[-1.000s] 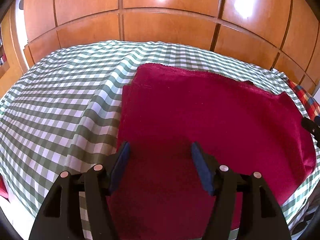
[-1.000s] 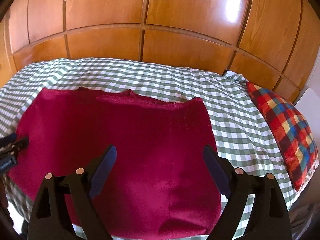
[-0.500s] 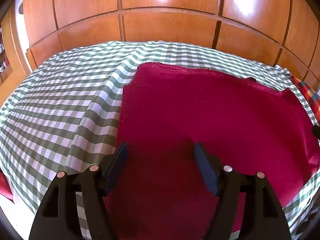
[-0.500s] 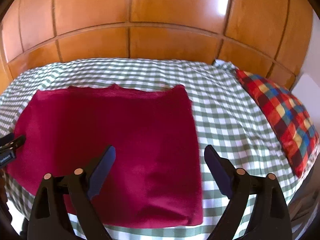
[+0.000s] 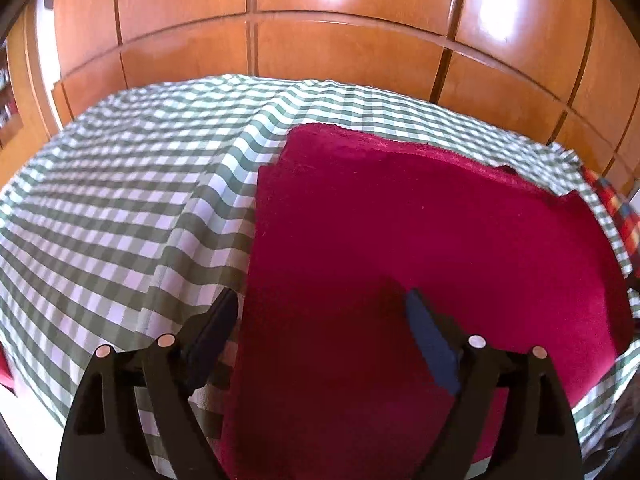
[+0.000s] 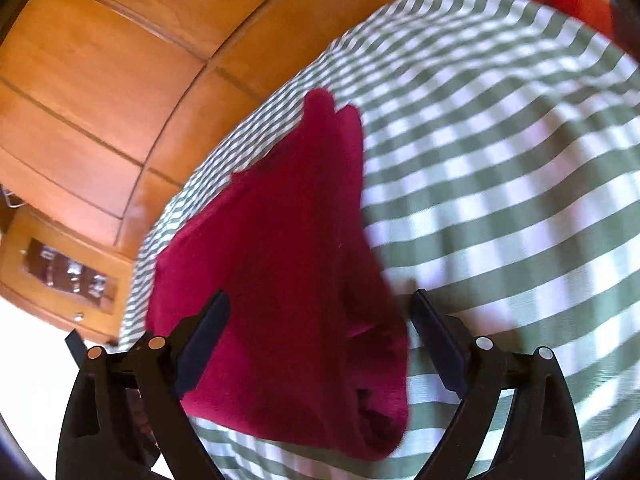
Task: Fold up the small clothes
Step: 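Grasp the folded sweater edge with the left gripper and lift it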
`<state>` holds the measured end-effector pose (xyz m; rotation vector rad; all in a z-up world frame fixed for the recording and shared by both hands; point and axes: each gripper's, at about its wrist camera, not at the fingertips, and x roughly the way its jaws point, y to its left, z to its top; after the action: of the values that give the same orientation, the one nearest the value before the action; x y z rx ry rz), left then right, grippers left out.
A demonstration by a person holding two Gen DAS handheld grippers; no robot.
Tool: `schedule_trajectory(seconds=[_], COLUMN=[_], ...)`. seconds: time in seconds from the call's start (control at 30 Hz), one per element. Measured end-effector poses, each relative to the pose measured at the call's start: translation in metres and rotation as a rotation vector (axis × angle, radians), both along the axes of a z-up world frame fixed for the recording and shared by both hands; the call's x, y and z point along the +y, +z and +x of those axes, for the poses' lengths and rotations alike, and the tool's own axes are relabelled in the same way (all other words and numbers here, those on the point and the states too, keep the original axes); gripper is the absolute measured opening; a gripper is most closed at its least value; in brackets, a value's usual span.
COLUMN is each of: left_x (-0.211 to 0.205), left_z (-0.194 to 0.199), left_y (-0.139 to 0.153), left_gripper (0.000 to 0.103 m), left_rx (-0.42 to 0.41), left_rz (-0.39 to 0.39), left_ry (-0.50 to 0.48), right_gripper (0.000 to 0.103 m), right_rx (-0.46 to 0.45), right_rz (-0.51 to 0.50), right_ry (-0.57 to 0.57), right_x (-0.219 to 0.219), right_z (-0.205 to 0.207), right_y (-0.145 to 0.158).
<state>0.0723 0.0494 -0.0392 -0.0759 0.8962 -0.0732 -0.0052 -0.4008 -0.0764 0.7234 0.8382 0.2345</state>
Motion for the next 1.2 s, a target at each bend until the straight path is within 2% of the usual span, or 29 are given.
schedule_trajectory(seconds=[0.03, 0.1, 0.2, 0.27, 0.3, 0.33, 0.37, 0.43, 0.47, 0.67, 0.8, 0.97, 1.2], left_x=[0.003, 0.009, 0.012, 0.013, 0.014, 0.016, 0.017, 0.022, 0.023, 0.031, 0.036, 0.058, 0.090], left_z=[0.000, -0.002, -0.005, -0.005, -0.006, -0.005, -0.005, -0.006, -0.006, -0.004, 0.002, 0.009, 0.004], left_y=[0.002, 0.006, 0.012, 0.014, 0.013, 0.013, 0.013, 0.012, 0.012, 0.016, 0.006, -0.004, -0.006], left_gripper=[0.084, 0.083, 0.079, 0.070, 0.066, 0.056, 0.042, 0.027, 0.023, 0.022, 0.020, 0.021, 0.021], left_rx=[-0.001, -0.016, -0.041, -0.048, -0.044, -0.037, -0.030, -0.017, -0.016, 0.000, 0.048, 0.088, 0.093], left_rz=[-0.016, -0.034, -0.021, -0.012, -0.012, -0.019, -0.026, -0.043, -0.056, -0.168, -0.227, -0.395, -0.550], left_ry=[0.004, -0.002, -0.017, -0.032, -0.042, -0.048, -0.051, -0.049, -0.053, -0.118, -0.142, -0.136, -0.096], right_gripper=[0.089, 0.081, 0.046, 0.032, 0.030, 0.028, 0.027, 0.026, 0.026, 0.025, 0.025, 0.024, 0.024], right_rx=[-0.004, -0.013, 0.004, 0.016, 0.016, 0.009, -0.008, -0.050, -0.077, -0.210, -0.252, -0.227, -0.152], right_rz=[0.000, -0.023, -0.034, -0.056, -0.042, -0.033, -0.034, -0.036, -0.038, -0.075, -0.116, -0.163, -0.300], right_ry=[0.016, 0.056, 0.097, 0.111, 0.117, 0.122, 0.130, 0.147, 0.159, 0.276, 0.369, 0.501, 0.644], right_x=[0.005, 0.015, 0.027, 0.035, 0.037, 0.038, 0.042, 0.051, 0.058, 0.115, 0.168, 0.245, 0.335], right_z=[0.002, 0.005, 0.009, 0.011, 0.012, 0.013, 0.012, 0.012, 0.013, 0.027, 0.041, 0.060, 0.064], right_y=[0.000, 0.002, 0.001, 0.000, 0.001, 0.004, 0.011, 0.029, 0.040, 0.102, 0.125, 0.120, 0.092])
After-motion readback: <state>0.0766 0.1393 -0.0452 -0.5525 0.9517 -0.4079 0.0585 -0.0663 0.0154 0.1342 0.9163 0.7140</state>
